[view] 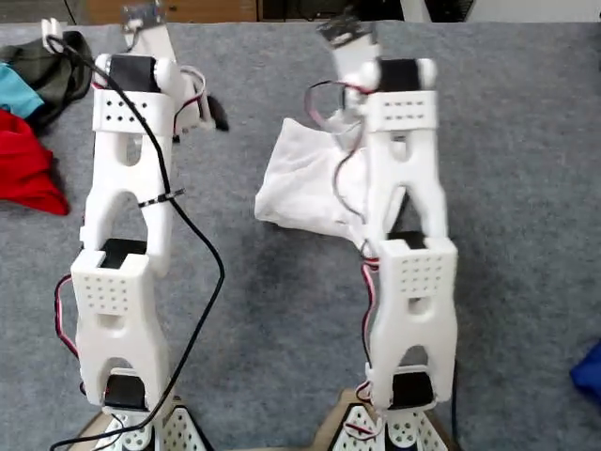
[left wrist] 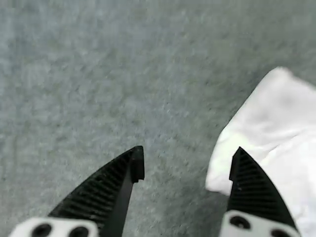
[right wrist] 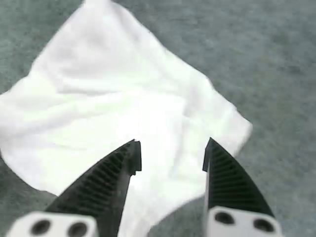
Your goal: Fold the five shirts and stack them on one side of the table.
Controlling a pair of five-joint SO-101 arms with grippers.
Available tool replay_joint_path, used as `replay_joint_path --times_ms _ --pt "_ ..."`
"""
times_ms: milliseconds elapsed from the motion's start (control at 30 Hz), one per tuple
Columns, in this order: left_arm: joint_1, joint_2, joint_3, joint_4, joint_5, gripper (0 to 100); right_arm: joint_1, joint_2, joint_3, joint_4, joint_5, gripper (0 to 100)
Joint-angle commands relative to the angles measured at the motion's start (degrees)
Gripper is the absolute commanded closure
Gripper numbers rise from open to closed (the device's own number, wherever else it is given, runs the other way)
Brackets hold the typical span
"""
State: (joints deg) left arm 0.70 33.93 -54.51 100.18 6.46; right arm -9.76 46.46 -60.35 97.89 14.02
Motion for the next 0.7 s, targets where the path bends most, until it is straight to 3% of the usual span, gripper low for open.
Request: replay_joint_path --times_ms 0,333,667 --pt "-0.62 -3.74 2.81 0.53 -1.14 71 -1.54 2.42 -0.92 -2.02 -0.18 77.5" --pt "-5.8 6.99 -2.37 -1.14 -8.18 71 -1.19 11.03 -9.98 -1.05 -0.09 77.5" --pt "-6.95 12.88 -6.51 -1.05 -8.09 71 1.8 13.93 -13.49 -1.58 0.26 77.5"
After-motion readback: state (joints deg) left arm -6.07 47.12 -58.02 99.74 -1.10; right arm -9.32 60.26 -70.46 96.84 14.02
